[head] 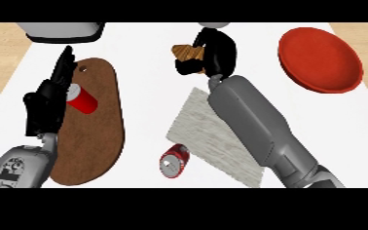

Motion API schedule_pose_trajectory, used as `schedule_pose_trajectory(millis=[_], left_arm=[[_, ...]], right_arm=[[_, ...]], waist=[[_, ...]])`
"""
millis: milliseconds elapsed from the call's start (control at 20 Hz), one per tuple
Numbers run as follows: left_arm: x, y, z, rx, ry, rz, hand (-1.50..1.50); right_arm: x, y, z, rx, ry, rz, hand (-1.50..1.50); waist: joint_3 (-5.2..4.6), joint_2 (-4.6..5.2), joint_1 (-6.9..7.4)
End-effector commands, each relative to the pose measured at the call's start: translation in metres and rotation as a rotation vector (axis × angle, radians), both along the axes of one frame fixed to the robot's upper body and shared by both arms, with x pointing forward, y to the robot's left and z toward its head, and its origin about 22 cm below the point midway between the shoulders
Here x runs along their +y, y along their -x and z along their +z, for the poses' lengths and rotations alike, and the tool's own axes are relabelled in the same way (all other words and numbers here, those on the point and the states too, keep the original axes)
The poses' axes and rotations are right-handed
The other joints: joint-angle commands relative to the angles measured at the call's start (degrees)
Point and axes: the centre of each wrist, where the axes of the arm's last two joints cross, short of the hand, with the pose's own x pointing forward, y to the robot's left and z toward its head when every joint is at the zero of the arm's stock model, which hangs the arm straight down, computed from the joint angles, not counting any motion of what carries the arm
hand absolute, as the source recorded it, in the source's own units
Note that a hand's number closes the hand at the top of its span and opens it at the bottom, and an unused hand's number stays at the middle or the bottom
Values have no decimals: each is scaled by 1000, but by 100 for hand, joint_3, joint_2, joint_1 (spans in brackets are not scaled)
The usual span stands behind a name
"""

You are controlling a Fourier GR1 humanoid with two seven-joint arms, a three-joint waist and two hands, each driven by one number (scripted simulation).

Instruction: Pick the croissant from the placemat and place it in the bowl

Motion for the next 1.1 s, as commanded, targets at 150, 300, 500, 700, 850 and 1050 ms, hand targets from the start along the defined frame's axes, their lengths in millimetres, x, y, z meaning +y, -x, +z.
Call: schedule_pose_trajectory(millis=[150, 300, 500, 700, 850, 1050], left_arm=[[2, 2, 19, -23, -11, -2, 0], [13, 3, -9, -27, 10, -3, 0], [13, 4, -2, -30, -13, 2, 0], [-4, 0, -5, -10, 2, -15, 0], [-8, 5, -1, -11, -13, -31, 0], [-9, 1, -1, -31, 8, -35, 0]], right_arm=[[-47, -10, 26, -87, -32, -211, 150], [-70, -6, 21, -115, -49, -257, 150], [-126, -7, 16, -190, -75, -323, 150], [-203, -13, 11, -255, -75, -384, 150], [-231, -22, 16, -255, 0, -438, 150], [-262, -16, -15, -263, 102, -484, 150]], waist=[[9, 45, 4], [5, 61, -14], [8, 66, 21], [16, 107, 69], [13, 106, 109], [15, 131, 165]])
